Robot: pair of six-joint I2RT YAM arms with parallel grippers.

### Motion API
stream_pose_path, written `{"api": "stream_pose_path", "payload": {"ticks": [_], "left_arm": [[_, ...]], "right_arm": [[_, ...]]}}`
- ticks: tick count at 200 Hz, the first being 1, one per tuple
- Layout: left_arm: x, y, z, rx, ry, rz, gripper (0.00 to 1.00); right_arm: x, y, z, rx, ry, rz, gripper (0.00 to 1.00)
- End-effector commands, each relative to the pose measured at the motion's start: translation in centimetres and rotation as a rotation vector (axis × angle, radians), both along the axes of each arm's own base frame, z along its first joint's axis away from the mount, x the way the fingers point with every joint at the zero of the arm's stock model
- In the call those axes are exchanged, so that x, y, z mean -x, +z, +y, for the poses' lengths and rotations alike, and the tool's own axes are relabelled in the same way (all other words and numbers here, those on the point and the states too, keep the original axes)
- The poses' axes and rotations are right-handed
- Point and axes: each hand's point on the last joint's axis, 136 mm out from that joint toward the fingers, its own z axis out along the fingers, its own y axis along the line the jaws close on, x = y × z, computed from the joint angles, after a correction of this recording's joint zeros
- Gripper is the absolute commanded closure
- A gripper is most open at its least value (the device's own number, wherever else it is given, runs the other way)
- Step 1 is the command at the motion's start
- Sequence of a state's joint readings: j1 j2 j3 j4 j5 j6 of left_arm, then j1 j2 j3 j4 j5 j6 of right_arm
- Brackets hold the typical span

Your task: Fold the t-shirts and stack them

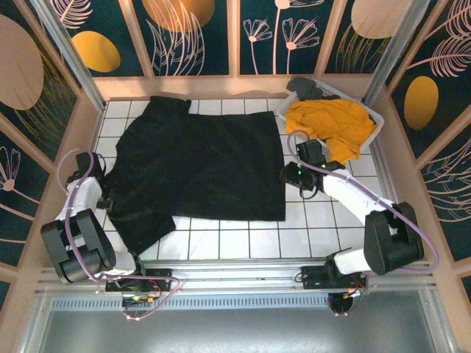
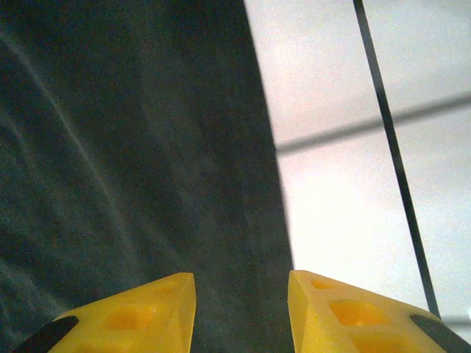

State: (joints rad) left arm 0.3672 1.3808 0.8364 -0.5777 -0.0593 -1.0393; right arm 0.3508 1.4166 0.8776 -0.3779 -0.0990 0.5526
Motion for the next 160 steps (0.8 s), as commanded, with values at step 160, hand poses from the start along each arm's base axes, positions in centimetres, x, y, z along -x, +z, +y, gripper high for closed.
{"api": "stream_pose_path", "payload": {"ticks": [160], "left_arm": [[-2.9, -5.7, 0.2, -0.036, -0.193, 0.181, 0.87]], "right_arm": [[8.3, -1.7, 11.7, -0.096, 0.418, 0.121, 0.62]]}}
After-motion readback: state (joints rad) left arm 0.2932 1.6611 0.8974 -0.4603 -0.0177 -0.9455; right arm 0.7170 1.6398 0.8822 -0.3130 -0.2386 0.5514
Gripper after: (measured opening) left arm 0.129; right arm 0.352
